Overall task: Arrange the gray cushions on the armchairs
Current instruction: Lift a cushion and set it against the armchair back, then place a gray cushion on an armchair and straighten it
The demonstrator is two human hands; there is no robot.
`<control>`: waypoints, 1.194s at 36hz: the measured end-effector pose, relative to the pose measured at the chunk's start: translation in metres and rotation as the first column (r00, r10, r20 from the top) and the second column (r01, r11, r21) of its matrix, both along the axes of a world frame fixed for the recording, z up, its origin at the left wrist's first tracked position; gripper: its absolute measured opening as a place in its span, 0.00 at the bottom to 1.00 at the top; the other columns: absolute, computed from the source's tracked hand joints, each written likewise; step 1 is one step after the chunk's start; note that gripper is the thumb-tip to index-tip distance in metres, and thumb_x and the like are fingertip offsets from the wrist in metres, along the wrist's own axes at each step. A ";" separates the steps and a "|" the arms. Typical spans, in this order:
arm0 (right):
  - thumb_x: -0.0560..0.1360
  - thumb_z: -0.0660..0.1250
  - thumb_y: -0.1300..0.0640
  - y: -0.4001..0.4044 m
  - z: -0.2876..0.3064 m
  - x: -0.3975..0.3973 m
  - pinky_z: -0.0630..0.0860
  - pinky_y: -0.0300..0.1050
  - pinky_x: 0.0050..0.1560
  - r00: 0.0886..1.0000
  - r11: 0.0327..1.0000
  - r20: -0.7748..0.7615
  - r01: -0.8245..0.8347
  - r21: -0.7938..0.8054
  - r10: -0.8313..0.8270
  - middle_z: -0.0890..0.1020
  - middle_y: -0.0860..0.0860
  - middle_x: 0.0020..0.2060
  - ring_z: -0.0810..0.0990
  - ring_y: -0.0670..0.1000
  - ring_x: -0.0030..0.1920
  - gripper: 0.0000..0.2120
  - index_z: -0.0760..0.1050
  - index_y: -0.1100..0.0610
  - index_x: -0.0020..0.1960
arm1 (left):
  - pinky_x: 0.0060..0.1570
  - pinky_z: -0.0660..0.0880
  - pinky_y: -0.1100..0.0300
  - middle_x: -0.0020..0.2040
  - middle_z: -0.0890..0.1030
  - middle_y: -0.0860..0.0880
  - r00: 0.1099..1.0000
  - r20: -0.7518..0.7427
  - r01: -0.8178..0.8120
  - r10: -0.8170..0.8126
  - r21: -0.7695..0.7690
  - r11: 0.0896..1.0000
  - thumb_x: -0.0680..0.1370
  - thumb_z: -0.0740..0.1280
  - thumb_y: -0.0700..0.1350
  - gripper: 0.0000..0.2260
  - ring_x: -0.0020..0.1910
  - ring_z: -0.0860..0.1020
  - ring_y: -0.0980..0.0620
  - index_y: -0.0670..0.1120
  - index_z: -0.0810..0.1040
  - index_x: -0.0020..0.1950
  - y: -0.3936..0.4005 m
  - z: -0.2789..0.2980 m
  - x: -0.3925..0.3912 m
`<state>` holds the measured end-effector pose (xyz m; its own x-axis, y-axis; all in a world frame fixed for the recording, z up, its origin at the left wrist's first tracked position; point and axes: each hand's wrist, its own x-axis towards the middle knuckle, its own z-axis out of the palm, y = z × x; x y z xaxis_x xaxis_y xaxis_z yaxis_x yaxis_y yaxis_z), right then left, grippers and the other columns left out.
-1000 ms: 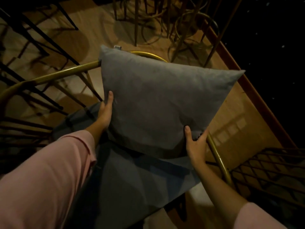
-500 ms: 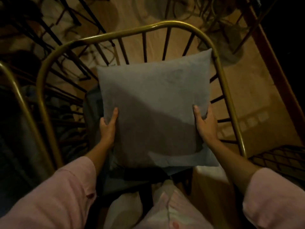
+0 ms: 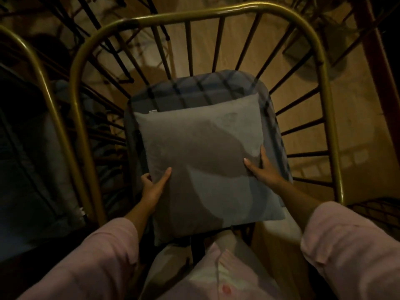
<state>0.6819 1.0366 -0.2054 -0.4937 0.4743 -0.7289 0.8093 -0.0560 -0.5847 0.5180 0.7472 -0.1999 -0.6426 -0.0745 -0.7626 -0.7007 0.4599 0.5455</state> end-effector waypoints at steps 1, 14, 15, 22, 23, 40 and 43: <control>0.73 0.68 0.38 -0.002 -0.001 -0.001 0.59 0.56 0.77 1.000 1.000 0.003 0.008 0.020 -0.008 0.52 0.49 0.81 0.54 0.53 0.79 0.49 0.42 0.51 0.81 | 0.57 0.73 0.55 0.61 0.73 0.46 1.000 0.009 -0.003 0.003 0.000 1.000 0.72 0.76 0.51 0.34 0.56 0.75 0.47 0.40 0.63 0.71 0.001 0.000 -0.001; 0.70 0.71 0.36 -0.034 0.046 -0.052 0.63 0.59 0.74 1.000 0.954 -0.009 0.000 0.301 0.003 0.65 0.56 0.77 0.63 0.59 0.76 0.45 0.60 0.56 0.78 | 0.65 0.72 0.52 0.69 0.72 0.41 0.986 -0.163 -0.023 0.024 0.010 1.000 0.76 0.72 0.46 0.29 0.68 0.73 0.42 0.40 0.65 0.73 -0.023 0.040 -0.045; 0.71 0.71 0.37 -0.040 0.053 -0.062 0.63 0.59 0.74 0.999 0.949 -0.016 -0.027 0.315 0.033 0.66 0.57 0.76 0.64 0.59 0.76 0.43 0.61 0.56 0.78 | 0.64 0.72 0.53 0.68 0.72 0.42 0.977 -0.207 -0.034 0.042 0.042 0.999 0.76 0.72 0.46 0.28 0.68 0.73 0.43 0.41 0.65 0.73 -0.027 0.048 -0.053; 0.74 0.70 0.42 -0.111 0.112 -0.151 0.66 0.51 0.70 0.958 0.933 -0.110 -0.227 0.278 0.265 0.69 0.56 0.74 0.69 0.58 0.72 0.35 0.65 0.56 0.76 | 0.58 0.75 0.58 0.61 0.76 0.47 0.850 -0.459 -0.160 0.257 0.239 0.958 0.77 0.71 0.47 0.22 0.62 0.76 0.49 0.43 0.70 0.68 -0.094 0.118 -0.116; 0.74 0.70 0.42 -0.126 0.118 -0.166 0.66 0.50 0.70 0.947 0.931 -0.135 -0.247 0.267 0.290 0.69 0.55 0.74 0.68 0.57 0.73 0.35 0.64 0.55 0.76 | 0.57 0.74 0.59 0.61 0.76 0.46 0.827 -0.488 -0.175 0.280 0.250 0.952 0.77 0.71 0.46 0.21 0.62 0.76 0.49 0.42 0.70 0.68 -0.110 0.126 -0.125; 0.73 0.73 0.43 -0.447 0.149 -0.364 0.75 0.49 0.63 0.859 0.869 -0.269 -0.479 -0.125 0.435 0.75 0.55 0.68 0.76 0.55 0.66 0.35 0.66 0.58 0.73 | 0.70 0.66 0.47 0.69 0.70 0.35 0.787 -0.612 -0.346 0.079 -0.332 0.878 0.72 0.76 0.52 0.34 0.69 0.70 0.37 0.38 0.68 0.70 -0.481 0.159 -0.232; 0.65 0.76 0.37 -0.476 0.136 -0.371 0.77 0.51 0.64 0.903 0.901 -0.295 -0.381 -0.209 0.313 0.76 0.53 0.68 0.78 0.54 0.64 0.44 0.67 0.58 0.72 | 0.66 0.70 0.50 0.70 0.73 0.39 0.832 -0.494 -0.388 0.252 -0.194 0.901 0.71 0.77 0.55 0.38 0.68 0.73 0.40 0.39 0.66 0.73 -0.516 0.156 -0.238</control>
